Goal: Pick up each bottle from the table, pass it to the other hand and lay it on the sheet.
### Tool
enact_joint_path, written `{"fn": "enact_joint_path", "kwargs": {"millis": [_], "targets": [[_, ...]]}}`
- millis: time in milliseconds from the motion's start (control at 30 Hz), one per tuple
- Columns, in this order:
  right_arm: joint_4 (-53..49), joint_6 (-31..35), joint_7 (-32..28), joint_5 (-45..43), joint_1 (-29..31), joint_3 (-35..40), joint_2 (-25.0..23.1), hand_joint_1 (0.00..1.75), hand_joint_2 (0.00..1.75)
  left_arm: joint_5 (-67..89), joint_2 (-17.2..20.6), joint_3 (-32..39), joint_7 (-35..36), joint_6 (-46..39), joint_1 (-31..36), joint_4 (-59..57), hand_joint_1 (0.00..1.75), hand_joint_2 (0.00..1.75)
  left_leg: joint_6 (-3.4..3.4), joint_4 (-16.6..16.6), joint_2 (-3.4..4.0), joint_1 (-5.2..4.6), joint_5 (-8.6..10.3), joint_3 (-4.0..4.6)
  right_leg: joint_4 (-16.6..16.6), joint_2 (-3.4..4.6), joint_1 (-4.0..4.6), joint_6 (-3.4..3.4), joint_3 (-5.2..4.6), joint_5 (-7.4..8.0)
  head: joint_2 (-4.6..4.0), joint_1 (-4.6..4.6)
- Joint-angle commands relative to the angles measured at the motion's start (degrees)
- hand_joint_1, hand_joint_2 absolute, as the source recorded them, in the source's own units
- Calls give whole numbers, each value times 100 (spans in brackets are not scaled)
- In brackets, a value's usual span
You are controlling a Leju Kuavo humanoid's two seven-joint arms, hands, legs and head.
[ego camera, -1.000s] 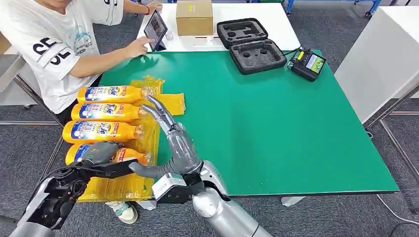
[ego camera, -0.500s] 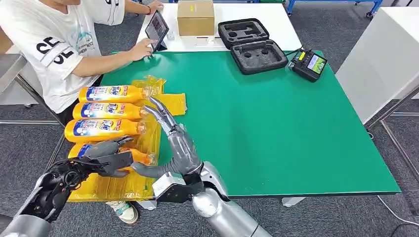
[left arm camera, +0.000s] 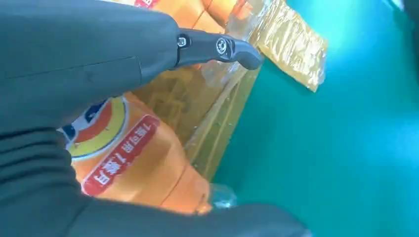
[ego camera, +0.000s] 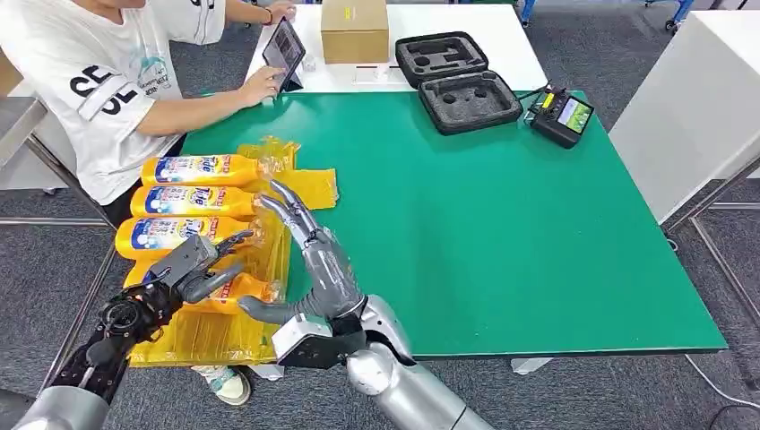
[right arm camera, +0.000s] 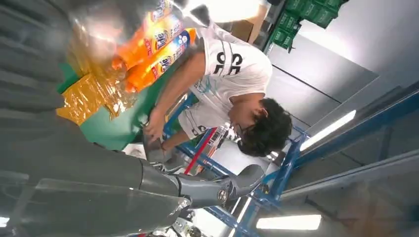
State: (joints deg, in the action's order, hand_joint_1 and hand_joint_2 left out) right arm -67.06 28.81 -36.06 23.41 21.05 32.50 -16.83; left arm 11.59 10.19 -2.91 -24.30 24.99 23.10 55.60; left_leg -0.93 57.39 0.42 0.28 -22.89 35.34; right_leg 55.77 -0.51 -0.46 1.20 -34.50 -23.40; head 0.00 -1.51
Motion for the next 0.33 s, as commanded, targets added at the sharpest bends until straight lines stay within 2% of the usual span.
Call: {"fn": "enact_joint_path", "kwargs": {"millis": [33,100,333], "targets": [[343,-98,92,63,168,105,51,0,175,171,-800,875,-1117,-2476,-173,758,0,0,2,1,-5,6,-8,-4,-4,1,5,-1,6,-7,0,2],[421,-88,69,44,186,100,7,0,175,-37,-1028,1094,-1551,-3105,-268,1201,0,0,2,4,-12,6,-5,13,0,-11,5,-1,-11,-7,0,2],[464,-74,52,37,201,98,-6,0,175,-58,-1016,1051,-1533,-3130,-410,1392,0,0,1,-2,0,5,-7,16,-6,2,5,-2,-13,-6,0,2]]}}
